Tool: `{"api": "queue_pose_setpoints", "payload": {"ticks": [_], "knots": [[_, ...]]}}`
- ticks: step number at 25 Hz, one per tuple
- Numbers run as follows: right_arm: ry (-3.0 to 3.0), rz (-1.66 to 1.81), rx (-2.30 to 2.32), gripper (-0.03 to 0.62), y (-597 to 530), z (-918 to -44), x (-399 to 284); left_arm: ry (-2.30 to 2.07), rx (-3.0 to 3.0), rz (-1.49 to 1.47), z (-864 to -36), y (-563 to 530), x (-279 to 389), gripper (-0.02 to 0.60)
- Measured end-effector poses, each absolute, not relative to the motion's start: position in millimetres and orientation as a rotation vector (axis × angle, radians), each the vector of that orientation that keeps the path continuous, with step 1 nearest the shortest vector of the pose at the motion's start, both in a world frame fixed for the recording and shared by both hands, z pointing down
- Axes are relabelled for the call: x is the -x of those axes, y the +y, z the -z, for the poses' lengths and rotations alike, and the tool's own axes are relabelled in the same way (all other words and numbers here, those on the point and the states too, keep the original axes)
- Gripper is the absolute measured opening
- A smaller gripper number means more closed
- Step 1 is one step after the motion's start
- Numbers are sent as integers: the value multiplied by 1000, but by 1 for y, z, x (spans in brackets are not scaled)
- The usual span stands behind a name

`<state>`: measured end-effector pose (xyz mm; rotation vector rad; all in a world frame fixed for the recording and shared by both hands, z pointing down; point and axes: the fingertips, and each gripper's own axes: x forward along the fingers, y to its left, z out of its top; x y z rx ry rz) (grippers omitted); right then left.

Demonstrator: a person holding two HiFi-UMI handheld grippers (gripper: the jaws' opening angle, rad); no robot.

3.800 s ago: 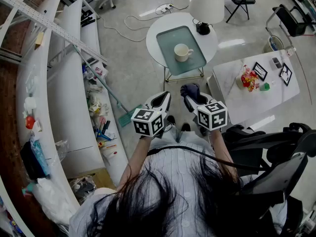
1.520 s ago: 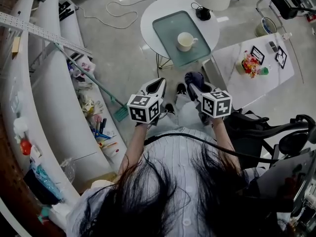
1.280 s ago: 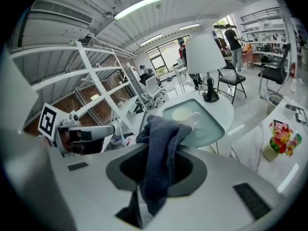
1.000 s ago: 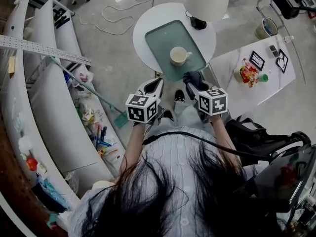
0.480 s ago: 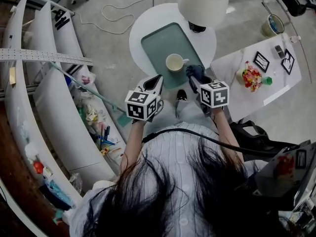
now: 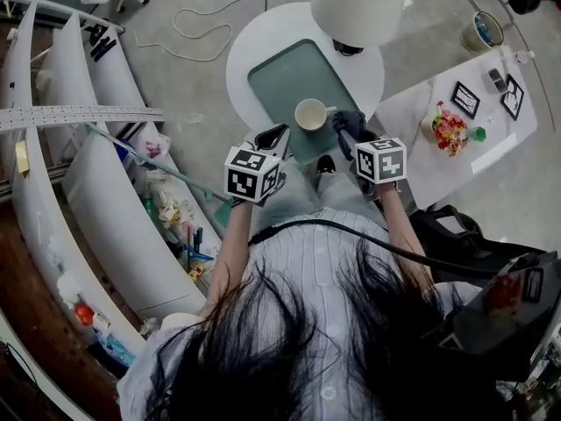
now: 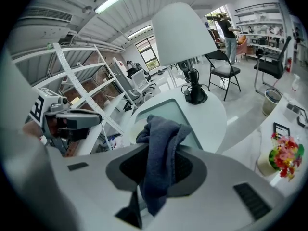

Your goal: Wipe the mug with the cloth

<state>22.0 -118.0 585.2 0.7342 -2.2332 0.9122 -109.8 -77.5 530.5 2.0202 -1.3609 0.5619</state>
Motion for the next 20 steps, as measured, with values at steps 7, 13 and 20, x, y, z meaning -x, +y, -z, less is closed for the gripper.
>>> {"api": "queue_pose_setpoints", "payload": {"ticks": [7, 13, 20], "knots": [[-2191, -954, -755, 94, -122, -596, -19, -1099, -2264, -935, -552, -121, 102, 20], [-2145, -904, -732, 94, -121, -612, -19, -639, -2540, -1404, -577, -148, 85, 21], [-2116, -713, -629, 94, -118, -621, -8, -56, -2652, -1752, -607, -142, 64, 104]]}}
